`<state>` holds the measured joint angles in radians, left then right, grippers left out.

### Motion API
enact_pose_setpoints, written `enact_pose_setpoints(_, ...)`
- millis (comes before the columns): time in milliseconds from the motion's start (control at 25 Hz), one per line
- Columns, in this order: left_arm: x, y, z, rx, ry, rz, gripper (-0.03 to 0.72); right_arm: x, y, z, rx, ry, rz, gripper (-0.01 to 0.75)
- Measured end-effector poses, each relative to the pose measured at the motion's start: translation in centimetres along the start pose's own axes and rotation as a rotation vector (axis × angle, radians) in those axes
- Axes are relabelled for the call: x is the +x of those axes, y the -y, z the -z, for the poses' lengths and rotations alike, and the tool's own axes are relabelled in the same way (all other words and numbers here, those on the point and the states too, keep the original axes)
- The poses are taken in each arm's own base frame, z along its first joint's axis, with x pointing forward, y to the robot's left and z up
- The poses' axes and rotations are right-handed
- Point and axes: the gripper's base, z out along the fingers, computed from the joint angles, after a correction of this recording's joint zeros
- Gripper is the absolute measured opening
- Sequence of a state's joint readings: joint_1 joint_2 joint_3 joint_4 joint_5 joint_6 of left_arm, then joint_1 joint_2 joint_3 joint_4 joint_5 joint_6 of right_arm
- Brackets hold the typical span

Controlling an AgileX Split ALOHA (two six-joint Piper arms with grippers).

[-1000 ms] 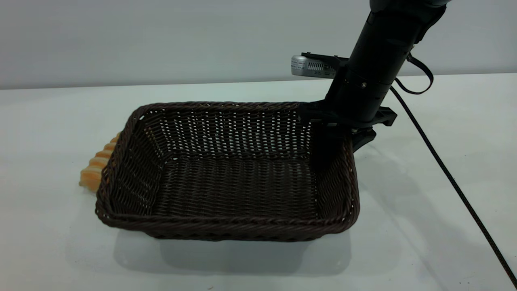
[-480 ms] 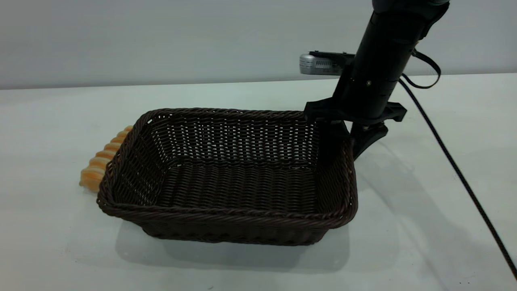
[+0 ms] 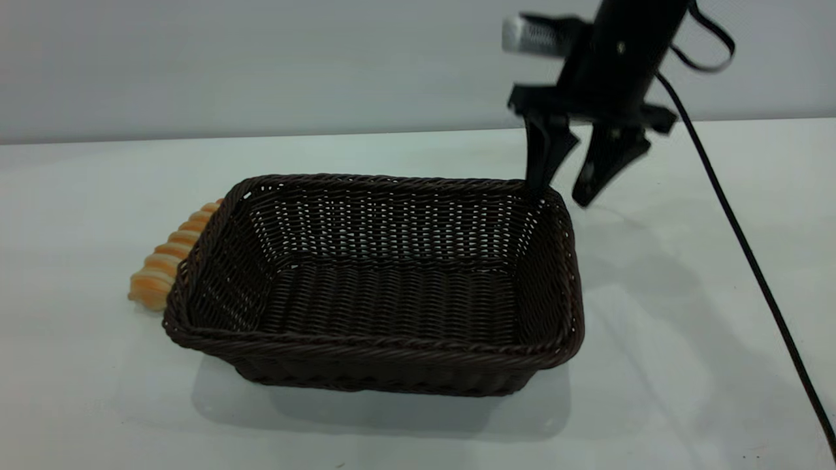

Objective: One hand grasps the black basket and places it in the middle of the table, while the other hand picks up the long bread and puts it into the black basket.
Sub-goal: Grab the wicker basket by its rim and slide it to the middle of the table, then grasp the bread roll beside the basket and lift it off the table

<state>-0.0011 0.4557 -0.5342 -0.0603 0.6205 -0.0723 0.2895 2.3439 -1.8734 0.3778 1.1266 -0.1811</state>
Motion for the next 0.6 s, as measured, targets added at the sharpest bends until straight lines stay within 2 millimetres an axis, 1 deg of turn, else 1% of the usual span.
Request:
enact_pose_setpoints(80, 0.1, -0.2, 0.0, -0.020, -0.012, -0.020, 0.525, -0.4, -0.1, 1.1, 0.030, -0.001, 0.025, 0.510)
enact_pose_setpoints(160, 0.2, -0.4, 0.0, -0.044, -0.023, -0.030, 0.525, -0.8, 0.2, 2.1, 0.102, 0.002, 0.039, 0.510)
enact_pose_setpoints(280, 0.2, -0.5, 0.0, -0.057, -0.025, -0.010, 0.525, -0.9, 1.5, 2.9, 0.268, -0.008, 0.054, 0.510)
enact_pose_setpoints(400, 0.2, -0.6, -0.2, -0.062, -0.032, -0.005, 0.525, -0.9, 2.4, 3.6, 0.382, -0.016, 0.077, 0.510)
enact_pose_setpoints(520, 0.2, -0.6, -1.1, -0.069, -0.093, -0.002, 0.525, -0.8, 2.2, 5.2, 0.423, 0.009, 0.094, 0.510)
enact_pose_setpoints(600, 0.2, -0.6, -2.0, -0.076, -0.149, -0.005, 0.525, -0.8, 1.7, 6.7, 0.429, 0.040, 0.103, 0.510)
